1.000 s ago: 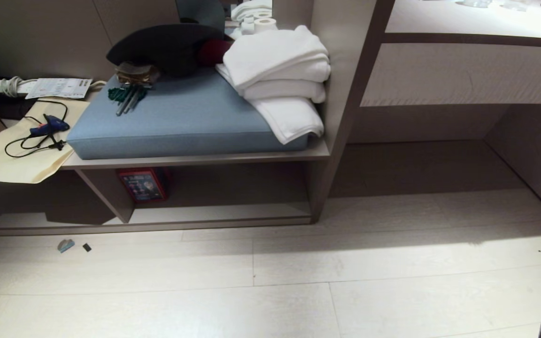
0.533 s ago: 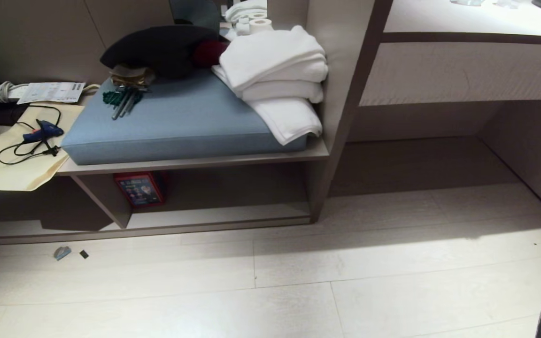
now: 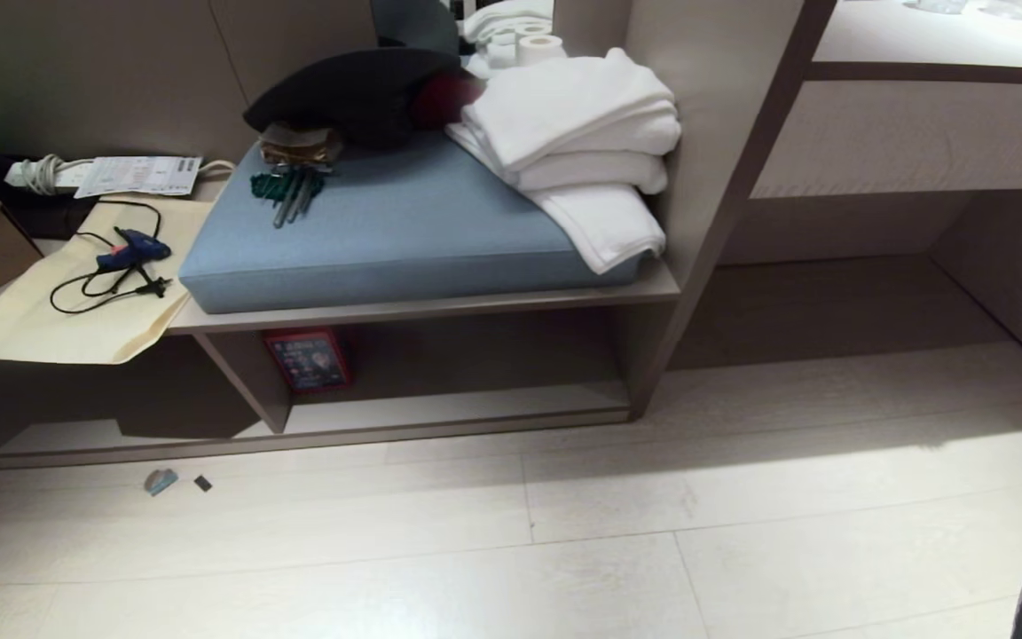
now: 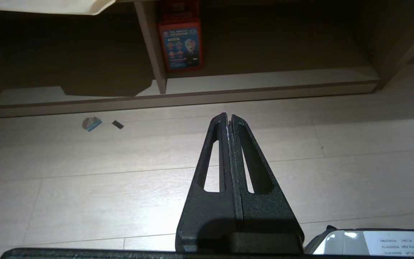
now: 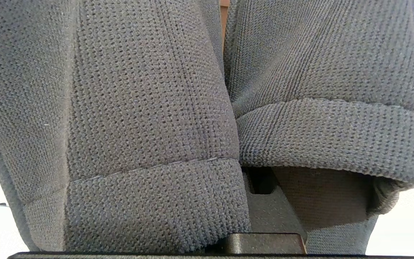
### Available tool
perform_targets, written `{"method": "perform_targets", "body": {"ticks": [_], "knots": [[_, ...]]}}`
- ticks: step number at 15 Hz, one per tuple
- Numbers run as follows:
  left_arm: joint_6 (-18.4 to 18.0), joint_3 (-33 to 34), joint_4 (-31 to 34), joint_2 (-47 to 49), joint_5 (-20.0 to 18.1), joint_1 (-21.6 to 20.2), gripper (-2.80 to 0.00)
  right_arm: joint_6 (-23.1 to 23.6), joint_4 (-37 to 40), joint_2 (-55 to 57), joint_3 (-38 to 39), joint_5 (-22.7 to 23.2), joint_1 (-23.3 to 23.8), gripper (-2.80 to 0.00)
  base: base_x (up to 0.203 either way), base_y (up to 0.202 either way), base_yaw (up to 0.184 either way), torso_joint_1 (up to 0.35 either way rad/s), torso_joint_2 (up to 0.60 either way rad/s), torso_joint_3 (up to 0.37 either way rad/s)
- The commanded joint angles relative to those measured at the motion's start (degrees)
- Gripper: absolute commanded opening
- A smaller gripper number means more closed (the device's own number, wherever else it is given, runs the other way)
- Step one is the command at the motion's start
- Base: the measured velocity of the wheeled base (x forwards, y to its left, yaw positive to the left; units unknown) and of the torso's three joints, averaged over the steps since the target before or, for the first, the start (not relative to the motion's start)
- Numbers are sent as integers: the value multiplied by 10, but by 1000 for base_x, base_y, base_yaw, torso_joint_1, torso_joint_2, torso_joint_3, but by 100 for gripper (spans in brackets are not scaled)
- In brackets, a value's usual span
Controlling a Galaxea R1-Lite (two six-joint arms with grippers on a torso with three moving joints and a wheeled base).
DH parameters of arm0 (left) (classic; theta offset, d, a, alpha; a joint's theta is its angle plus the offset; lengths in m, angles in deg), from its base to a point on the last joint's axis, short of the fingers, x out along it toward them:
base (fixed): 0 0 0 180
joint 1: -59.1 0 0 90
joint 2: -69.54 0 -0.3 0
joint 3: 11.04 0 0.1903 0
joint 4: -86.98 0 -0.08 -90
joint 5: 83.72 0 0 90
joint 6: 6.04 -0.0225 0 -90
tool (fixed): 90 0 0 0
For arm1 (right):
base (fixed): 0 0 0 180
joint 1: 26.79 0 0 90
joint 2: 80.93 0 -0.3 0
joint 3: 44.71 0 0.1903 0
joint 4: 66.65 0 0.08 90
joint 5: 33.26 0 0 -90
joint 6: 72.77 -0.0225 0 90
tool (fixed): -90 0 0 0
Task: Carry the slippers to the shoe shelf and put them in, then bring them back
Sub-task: Place the slippers into the shoe cabinet
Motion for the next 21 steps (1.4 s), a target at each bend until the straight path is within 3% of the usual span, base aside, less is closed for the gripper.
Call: {"method": "perform_targets", "body": {"ticks": [1,9,21], "knots": [[0,4,0,-1,1,0,-280,0,0,1,0,0,0,-280,0,196,-2,2,3,0],[0,4,0,0,1,0,-280,0,0,1,0,0,0,-280,0,172,-3,2,2,4],[-1,4,0,0,0,0,-280,-2,0,1,0,0,0,-280,0,0,0,0,0,0]]}}
